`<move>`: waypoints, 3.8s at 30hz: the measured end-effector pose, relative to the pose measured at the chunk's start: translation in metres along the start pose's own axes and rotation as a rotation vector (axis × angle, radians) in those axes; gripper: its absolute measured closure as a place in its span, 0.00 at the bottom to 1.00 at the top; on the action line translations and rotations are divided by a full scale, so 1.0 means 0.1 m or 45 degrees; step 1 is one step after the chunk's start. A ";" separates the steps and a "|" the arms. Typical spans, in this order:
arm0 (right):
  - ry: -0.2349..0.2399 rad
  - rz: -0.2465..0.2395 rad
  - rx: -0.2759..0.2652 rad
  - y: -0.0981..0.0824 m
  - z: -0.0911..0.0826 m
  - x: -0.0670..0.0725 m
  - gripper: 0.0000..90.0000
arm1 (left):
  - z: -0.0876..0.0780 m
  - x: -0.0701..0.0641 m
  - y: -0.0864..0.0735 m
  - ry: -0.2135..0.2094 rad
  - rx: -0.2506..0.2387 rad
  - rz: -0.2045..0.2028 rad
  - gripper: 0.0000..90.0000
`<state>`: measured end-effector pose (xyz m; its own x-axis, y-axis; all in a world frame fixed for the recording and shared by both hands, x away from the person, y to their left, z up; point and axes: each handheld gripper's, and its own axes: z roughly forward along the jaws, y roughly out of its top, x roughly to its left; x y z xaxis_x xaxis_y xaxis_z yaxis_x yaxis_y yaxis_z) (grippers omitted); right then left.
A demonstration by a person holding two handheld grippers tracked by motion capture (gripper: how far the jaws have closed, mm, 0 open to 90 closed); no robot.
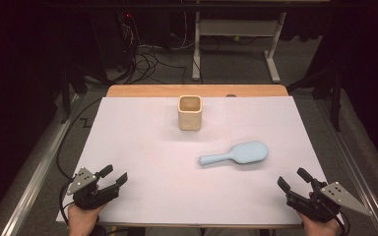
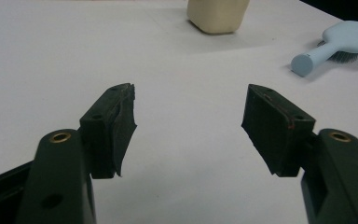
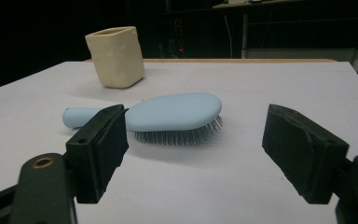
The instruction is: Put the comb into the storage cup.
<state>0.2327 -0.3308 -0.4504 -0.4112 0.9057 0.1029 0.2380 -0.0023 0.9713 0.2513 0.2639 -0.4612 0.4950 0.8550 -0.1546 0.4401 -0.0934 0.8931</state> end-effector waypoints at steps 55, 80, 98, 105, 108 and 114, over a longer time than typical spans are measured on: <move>0.138 -0.039 0.001 0.07 0.35 0.37 0.30 | 0.01 -0.01 -0.01 -0.009 -0.007 -0.013 0.39; 0.208 -0.054 0.051 0.13 0.54 0.55 0.32 | 0.01 -0.01 -0.01 -0.010 -0.007 -0.014 0.39; 0.284 -0.050 0.160 0.23 0.80 0.71 0.41 | 0.01 -0.01 -0.01 -0.011 -0.007 -0.014 0.39; 0.313 -0.045 0.204 0.25 0.93 0.77 0.44 | 0.00 -0.01 -0.01 -0.015 -0.009 -0.014 0.39; 0.324 -0.043 0.220 0.27 0.97 0.78 0.46 | 0.00 -0.01 -0.01 -0.013 -0.009 -0.013 0.39; 0.343 -0.051 0.276 0.32 1.04 0.82 0.52 | 0.00 -0.01 -0.01 -0.011 -0.010 -0.012 0.39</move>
<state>0.2986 -0.2126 -0.4337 -0.6345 0.7589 0.1464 0.3865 0.1475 0.9104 0.2508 0.2631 -0.4620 0.4974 0.8513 -0.1670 0.4388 -0.0808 0.8949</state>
